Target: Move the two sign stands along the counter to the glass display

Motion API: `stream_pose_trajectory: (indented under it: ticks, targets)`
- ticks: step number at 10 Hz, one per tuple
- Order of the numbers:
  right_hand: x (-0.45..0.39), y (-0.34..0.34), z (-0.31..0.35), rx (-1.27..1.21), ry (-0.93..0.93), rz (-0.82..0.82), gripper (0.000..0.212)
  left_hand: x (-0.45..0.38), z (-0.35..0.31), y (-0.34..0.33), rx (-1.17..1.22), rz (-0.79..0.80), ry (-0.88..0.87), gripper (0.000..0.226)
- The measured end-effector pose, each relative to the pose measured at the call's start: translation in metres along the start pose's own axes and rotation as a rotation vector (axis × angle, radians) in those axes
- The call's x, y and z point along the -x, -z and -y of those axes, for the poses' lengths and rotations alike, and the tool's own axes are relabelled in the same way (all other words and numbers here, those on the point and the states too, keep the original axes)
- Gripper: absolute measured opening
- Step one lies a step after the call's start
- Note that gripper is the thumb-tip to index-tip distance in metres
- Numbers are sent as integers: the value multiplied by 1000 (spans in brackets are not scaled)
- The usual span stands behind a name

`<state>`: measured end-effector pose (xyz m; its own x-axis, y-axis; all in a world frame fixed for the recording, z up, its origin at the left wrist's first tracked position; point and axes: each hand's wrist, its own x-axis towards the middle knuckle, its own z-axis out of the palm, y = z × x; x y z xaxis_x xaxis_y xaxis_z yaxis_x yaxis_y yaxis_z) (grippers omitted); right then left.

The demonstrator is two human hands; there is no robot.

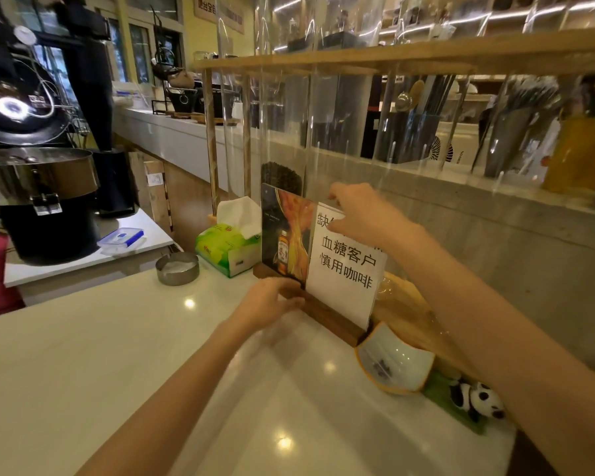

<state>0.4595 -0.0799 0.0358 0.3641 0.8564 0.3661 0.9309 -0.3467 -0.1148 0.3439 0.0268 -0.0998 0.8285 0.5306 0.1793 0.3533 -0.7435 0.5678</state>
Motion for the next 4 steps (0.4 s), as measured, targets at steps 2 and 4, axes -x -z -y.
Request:
stream_pose_trajectory:
  ticks: [2,4]
  targets:
    - [27,-11,38,-186,184,-288,21,49,7,61,106,-158,37,29]
    - [61,-14,95,-703,246,-325,24,110,23,116,68,-343,97,32]
